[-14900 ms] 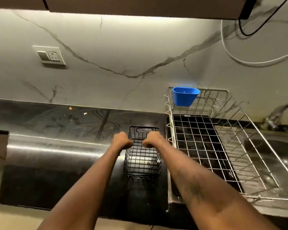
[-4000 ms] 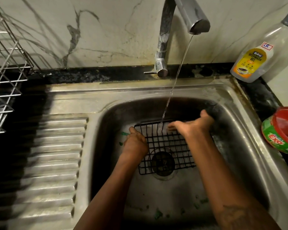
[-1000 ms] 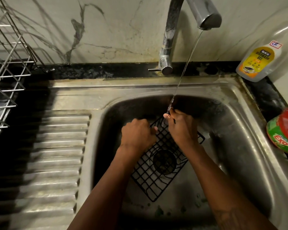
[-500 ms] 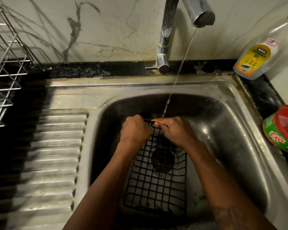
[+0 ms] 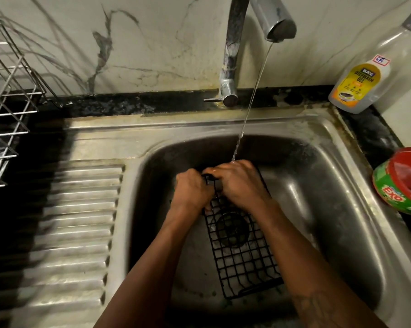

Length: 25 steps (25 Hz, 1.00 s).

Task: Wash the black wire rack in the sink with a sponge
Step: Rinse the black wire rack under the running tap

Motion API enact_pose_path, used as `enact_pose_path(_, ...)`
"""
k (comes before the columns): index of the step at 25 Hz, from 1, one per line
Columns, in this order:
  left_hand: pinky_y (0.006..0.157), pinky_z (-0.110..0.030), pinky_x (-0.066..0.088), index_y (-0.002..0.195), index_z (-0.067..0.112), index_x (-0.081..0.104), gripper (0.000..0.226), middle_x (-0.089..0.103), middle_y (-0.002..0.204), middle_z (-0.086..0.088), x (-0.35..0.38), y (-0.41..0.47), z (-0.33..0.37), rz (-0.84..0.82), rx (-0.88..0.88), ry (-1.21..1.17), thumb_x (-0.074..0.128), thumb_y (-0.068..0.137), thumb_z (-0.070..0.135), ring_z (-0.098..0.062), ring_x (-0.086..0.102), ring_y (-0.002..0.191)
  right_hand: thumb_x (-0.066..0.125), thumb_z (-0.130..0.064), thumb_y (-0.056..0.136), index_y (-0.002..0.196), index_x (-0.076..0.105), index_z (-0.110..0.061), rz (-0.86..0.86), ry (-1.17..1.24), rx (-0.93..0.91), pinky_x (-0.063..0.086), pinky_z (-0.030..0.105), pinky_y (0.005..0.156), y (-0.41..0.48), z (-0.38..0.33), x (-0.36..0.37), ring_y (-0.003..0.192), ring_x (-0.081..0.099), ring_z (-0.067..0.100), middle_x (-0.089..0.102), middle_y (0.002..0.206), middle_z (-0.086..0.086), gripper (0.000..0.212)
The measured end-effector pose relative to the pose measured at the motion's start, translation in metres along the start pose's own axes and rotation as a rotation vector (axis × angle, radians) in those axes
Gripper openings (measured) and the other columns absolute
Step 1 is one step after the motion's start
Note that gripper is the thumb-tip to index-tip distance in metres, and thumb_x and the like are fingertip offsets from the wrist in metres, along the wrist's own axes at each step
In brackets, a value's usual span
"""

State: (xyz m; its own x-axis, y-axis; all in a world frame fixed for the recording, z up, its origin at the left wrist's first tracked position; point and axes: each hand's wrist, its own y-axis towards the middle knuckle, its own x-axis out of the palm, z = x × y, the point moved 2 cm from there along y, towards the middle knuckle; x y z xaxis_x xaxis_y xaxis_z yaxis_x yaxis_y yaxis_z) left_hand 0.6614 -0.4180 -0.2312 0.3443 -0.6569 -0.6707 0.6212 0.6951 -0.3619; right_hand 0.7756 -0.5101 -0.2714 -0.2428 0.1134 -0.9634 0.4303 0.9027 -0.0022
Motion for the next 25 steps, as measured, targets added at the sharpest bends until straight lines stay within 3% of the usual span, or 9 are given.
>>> enact_pose_path(1, 0.051, -0.031, 0.061, 0.068, 0.008, 0.061, 0.022, 0.07, 0.059, -0.013, 0.0, 0.0, -0.003, 0.015, -0.047, -0.008, 0.058, 0.089, 0.004, -0.016, 0.07, 0.047, 0.057, -0.017, 0.093, 0.137, 0.054, -0.043, 0.038, 0.025, 0.097, 0.048, 0.039, 0.096, -0.007, 0.018, -0.004, 0.112, 0.06, 0.015, 0.065, 0.129, -0.009, 0.051)
enact_pose_path(3, 0.053, -0.027, 0.061, 0.065, 0.008, 0.061, 0.024, 0.069, 0.055, -0.01, 0.001, 0.001, -0.004, 0.021, -0.086, 0.009, 0.057, 0.089, 0.003, -0.014, 0.067, 0.044, 0.05, -0.014, 0.099, 0.137, 0.055, -0.04, 0.074, 0.094, 0.308, 0.057, 0.036, 0.082, -0.023, 0.049, -0.013, 0.104, 0.062, 0.02, 0.064, 0.127, 0.003, 0.047)
enact_pose_path(5, 0.049, -0.022, 0.057, 0.062, 0.011, 0.058, 0.027, 0.067, 0.055, -0.006, 0.002, -0.002, -0.001, 0.02, -0.053, 0.056, 0.059, 0.088, 0.005, -0.011, 0.064, 0.045, 0.05, -0.02, 0.099, 0.134, 0.058, -0.039, 0.075, 0.019, 0.369, 0.053, 0.04, 0.09, -0.024, 0.049, -0.014, 0.112, 0.058, 0.026, 0.063, 0.125, 0.01, 0.041)
enact_pose_path(7, 0.055, -0.032, 0.062, 0.062, 0.011, 0.055, 0.025, 0.068, 0.06, -0.009, 0.004, -0.002, -0.002, 0.009, -0.028, 0.037, 0.06, 0.087, 0.007, -0.02, 0.07, 0.054, 0.051, -0.029, 0.098, 0.13, 0.058, -0.039, 0.077, -0.056, 0.343, 0.044, 0.048, 0.098, -0.014, 0.03, -0.008, 0.121, 0.048, 0.031, 0.063, 0.12, 0.011, 0.035)
enact_pose_path(9, 0.056, -0.041, 0.063, 0.063, 0.012, 0.05, 0.025, 0.067, 0.068, -0.014, 0.004, -0.001, -0.006, 0.018, -0.01, 0.017, 0.061, 0.085, 0.01, -0.03, 0.072, 0.061, 0.053, -0.04, 0.098, 0.128, 0.058, -0.039, 0.108, -0.089, 0.369, 0.043, 0.048, 0.096, -0.01, 0.016, -0.003, 0.122, 0.044, 0.032, 0.062, 0.118, 0.013, 0.03)
enact_pose_path(18, 0.061, -0.046, 0.062, 0.072, 0.01, 0.054, 0.013, 0.069, 0.08, -0.021, 0.002, 0.003, -0.008, 0.051, 0.007, 0.098, 0.061, 0.081, 0.016, -0.036, 0.071, 0.068, 0.044, -0.051, 0.101, 0.135, 0.059, -0.035, 0.179, -0.186, 0.432, 0.021, 0.06, 0.115, -0.016, 0.008, -0.001, 0.139, 0.04, 0.032, 0.061, 0.136, 0.01, 0.04)
enact_pose_path(20, 0.05, -0.032, 0.059, 0.068, 0.007, 0.056, 0.017, 0.069, 0.07, -0.014, 0.002, 0.006, -0.007, 0.051, -0.003, 0.104, 0.061, 0.083, 0.011, -0.023, 0.07, 0.057, 0.052, -0.046, 0.1, 0.126, 0.067, -0.03, 0.246, -0.204, 0.385, 0.023, 0.06, 0.113, -0.015, 0.005, -0.004, 0.135, 0.047, 0.032, 0.066, 0.131, 0.003, 0.034)
enact_pose_path(22, 0.037, -0.016, 0.046, 0.068, 0.003, 0.063, 0.019, 0.068, 0.06, -0.009, 0.003, 0.006, -0.002, 0.018, 0.005, 0.073, 0.06, 0.086, 0.007, -0.013, 0.064, 0.044, 0.061, -0.04, 0.094, 0.112, 0.075, -0.027, 0.282, -0.152, 0.202, 0.03, 0.053, 0.109, -0.008, -0.007, -0.001, 0.124, 0.058, 0.029, 0.073, 0.118, -0.004, 0.026)
enact_pose_path(25, 0.036, -0.015, 0.046, 0.078, 0.001, 0.068, 0.015, 0.069, 0.062, -0.011, 0.005, 0.008, 0.002, -0.011, 0.042, 0.046, 0.059, 0.089, 0.006, -0.015, 0.067, 0.047, 0.061, -0.041, 0.074, 0.103, 0.075, -0.026, 0.113, 0.134, -0.01, 0.046, 0.039, 0.092, 0.007, -0.027, 0.004, 0.1, 0.067, 0.022, 0.075, 0.102, -0.006, 0.036)
